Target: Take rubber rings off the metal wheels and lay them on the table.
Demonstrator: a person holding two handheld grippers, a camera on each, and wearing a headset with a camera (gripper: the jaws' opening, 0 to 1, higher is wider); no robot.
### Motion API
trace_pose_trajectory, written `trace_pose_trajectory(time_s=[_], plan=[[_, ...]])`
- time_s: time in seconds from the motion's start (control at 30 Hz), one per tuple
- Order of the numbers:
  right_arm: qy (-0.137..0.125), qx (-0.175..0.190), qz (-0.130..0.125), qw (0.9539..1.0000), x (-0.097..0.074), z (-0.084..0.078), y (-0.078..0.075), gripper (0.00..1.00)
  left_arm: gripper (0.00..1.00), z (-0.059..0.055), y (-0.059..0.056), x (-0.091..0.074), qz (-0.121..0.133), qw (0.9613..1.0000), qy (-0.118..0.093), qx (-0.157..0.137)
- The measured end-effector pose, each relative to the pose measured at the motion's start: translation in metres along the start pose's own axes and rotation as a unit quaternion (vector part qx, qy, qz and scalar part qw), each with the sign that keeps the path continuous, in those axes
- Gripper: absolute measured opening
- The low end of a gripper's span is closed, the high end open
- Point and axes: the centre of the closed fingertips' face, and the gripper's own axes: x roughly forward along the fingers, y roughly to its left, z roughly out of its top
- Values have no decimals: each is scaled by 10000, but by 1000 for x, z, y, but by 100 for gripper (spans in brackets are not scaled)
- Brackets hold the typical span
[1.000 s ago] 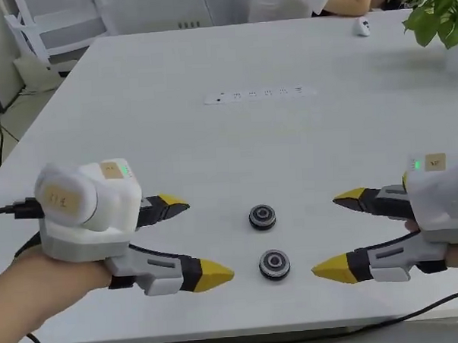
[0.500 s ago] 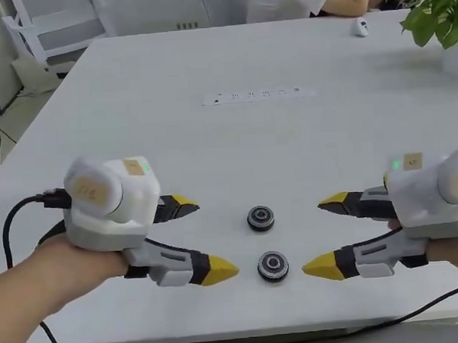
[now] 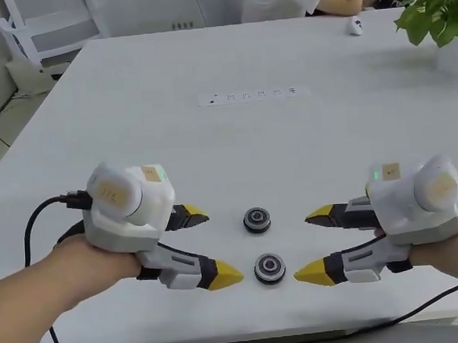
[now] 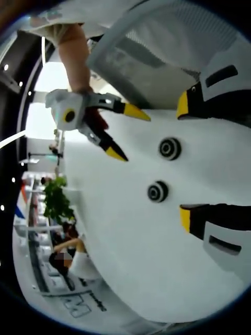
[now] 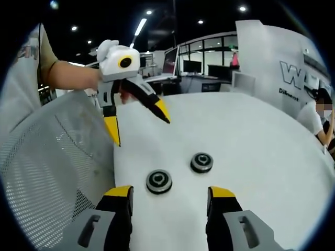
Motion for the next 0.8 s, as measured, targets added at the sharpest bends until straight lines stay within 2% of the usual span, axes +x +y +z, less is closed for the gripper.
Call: trace_pose_trajectory(time_s=[0.23, 0.37, 0.53, 0.8], plan=[[20, 79, 39, 10000, 4, -8, -1, 51, 63, -1, -3, 9, -119, 9999, 47, -19], [53, 101, 56, 9999, 7, -11, 1, 51, 60, -5, -3, 15, -194, 9996, 51, -181], [39, 91, 144, 9998, 10, -10, 5, 49, 58, -3, -8, 23, -323, 9990, 3, -323], [96, -30, 255, 9996, 19, -11, 10, 44, 54, -6, -14, 33, -426, 9986, 86, -312]])
